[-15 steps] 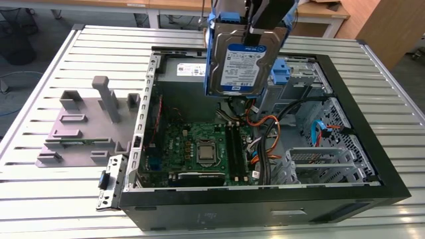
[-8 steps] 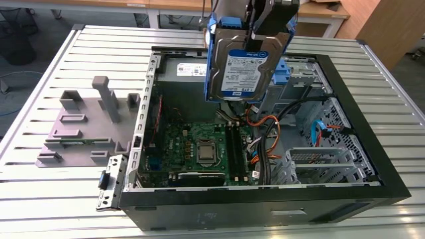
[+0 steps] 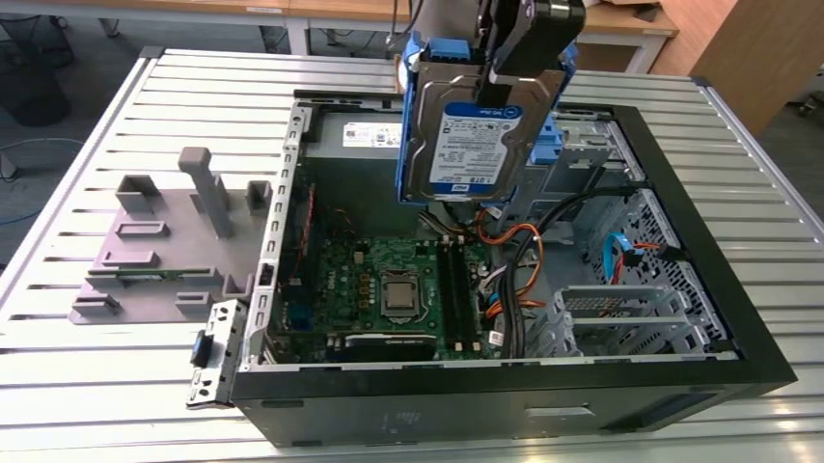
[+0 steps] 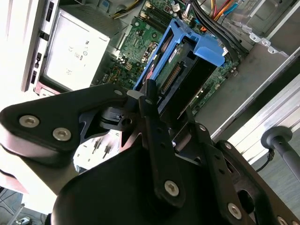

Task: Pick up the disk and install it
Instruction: 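Pick up the disk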

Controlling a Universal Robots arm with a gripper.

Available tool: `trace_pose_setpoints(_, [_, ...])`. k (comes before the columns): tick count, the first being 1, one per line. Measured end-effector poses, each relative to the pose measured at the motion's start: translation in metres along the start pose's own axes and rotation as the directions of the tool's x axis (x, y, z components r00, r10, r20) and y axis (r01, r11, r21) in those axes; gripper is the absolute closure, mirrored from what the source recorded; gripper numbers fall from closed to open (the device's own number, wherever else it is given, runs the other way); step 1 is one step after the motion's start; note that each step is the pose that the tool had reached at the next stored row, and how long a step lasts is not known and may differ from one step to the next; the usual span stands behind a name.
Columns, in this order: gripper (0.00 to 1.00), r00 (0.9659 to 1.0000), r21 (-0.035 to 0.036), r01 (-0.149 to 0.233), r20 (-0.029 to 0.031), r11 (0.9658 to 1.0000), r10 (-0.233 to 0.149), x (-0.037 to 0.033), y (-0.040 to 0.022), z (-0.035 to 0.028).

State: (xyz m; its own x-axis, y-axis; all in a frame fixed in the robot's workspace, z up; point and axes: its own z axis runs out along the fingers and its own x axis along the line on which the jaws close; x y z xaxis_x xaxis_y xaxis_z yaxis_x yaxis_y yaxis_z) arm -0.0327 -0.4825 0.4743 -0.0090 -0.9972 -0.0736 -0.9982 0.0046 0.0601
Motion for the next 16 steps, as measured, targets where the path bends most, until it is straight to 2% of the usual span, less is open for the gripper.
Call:
trace_pose_setpoints(5, [0.65,1.0000,0.0000,0.000,0.0000,1.0000,0.000,0.0020,0.0000,-0.0002])
trace_pose_setpoints(7, [0.65,1.0000,0.0000,0.000,0.0000,1.0000,0.000,0.0049,0.0000,-0.0004])
trace_pose_setpoints(16, [0.65,1.0000,0.0000,0.000,-0.0001,1.0000,0.000,0.0063,0.0000,-0.0005])
